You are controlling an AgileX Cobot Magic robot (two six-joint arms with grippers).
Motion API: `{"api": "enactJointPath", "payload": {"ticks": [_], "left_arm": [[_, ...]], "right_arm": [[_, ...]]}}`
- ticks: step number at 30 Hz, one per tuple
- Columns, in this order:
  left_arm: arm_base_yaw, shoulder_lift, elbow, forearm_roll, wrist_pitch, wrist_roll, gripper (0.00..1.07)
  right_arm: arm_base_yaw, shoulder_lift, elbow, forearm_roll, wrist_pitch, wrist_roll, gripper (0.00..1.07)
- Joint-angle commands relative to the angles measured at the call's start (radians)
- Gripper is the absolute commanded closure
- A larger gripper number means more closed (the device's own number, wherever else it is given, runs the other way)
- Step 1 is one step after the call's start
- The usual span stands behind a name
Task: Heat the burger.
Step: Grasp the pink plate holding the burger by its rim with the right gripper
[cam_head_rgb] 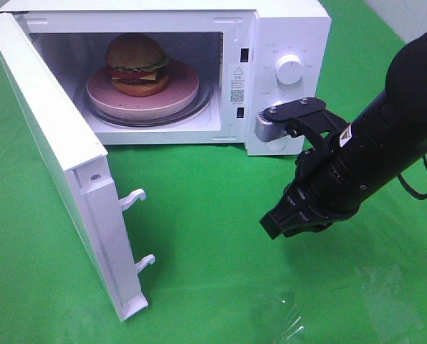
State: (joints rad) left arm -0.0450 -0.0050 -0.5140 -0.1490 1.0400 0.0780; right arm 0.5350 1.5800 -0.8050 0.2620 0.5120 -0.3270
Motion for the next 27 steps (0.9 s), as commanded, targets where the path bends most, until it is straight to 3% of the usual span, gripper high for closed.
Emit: {"api": "enactJointPath", "payload": {"ticks": [1, 17, 27], "left_arm": [[0.001, -0.018, 0.004, -0.001, -0.007, -0.004, 0.06], [0.001, -0.018, 0.004, -0.001, -0.007, -0.004, 0.06], [0.001, -0.018, 0.004, -0.001, -0.007, -0.004, 0.06]], "right_arm": [[0.0, -0.007, -0.023, -0.003, 0.04, -0.245, 0.95], [0.0, -0.007, -0.028, -0.025, -0.125, -1.075, 0.91], [0.0, -0.007, -0.028, -0.178, -0.147, -1.072, 0.89]]}}
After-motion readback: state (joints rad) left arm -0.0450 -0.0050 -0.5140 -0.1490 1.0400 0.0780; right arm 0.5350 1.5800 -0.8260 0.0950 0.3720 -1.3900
